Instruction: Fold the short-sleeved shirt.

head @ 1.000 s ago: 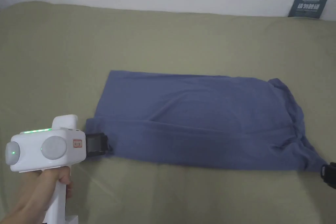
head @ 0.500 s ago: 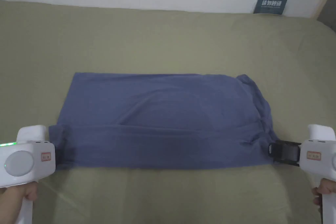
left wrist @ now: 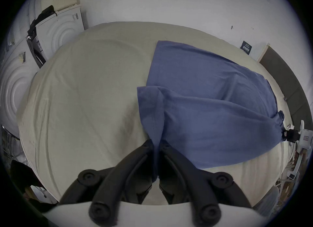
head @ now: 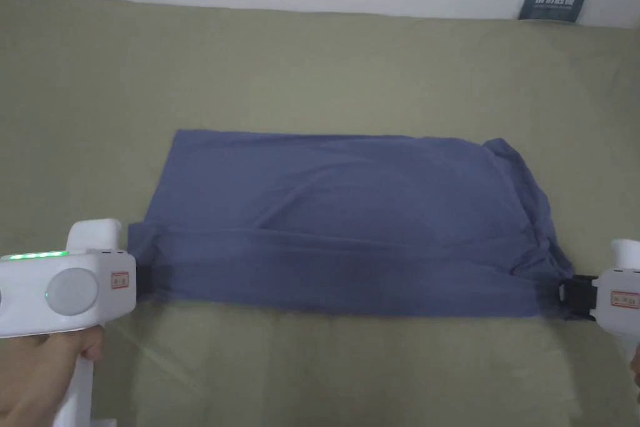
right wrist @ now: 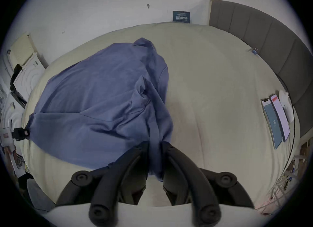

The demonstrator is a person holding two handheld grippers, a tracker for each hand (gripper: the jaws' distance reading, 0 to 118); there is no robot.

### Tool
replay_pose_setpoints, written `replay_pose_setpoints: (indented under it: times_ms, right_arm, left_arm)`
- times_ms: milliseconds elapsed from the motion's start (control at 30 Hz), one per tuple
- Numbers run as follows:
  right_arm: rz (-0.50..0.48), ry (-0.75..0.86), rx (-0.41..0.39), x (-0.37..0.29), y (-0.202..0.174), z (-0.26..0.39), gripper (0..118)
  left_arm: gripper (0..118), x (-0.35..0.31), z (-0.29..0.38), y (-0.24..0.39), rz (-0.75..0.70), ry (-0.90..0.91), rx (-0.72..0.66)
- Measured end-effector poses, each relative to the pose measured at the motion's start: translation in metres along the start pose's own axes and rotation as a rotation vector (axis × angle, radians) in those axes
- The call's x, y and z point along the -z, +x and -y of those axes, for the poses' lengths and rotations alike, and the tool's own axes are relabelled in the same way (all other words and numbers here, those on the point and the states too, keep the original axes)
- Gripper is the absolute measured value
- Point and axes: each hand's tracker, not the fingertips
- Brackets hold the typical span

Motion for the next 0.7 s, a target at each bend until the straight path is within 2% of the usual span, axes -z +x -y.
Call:
replay_pose_setpoints:
  times_ms: [300, 700]
  right_arm:
    - [-0.023, 0.029, 0.026, -0.041, -0.001, 0.030, 17]
    - [-0.046, 0.007, 0.037, -0.077, -0.003, 0.087, 17]
  left_arm:
    - [6, -0.022, 0.012, -0.018, 0.003, 0.020, -0.006]
    - [6, -0.059, 0.069, -0.044, 0.001, -0.007, -0.046]
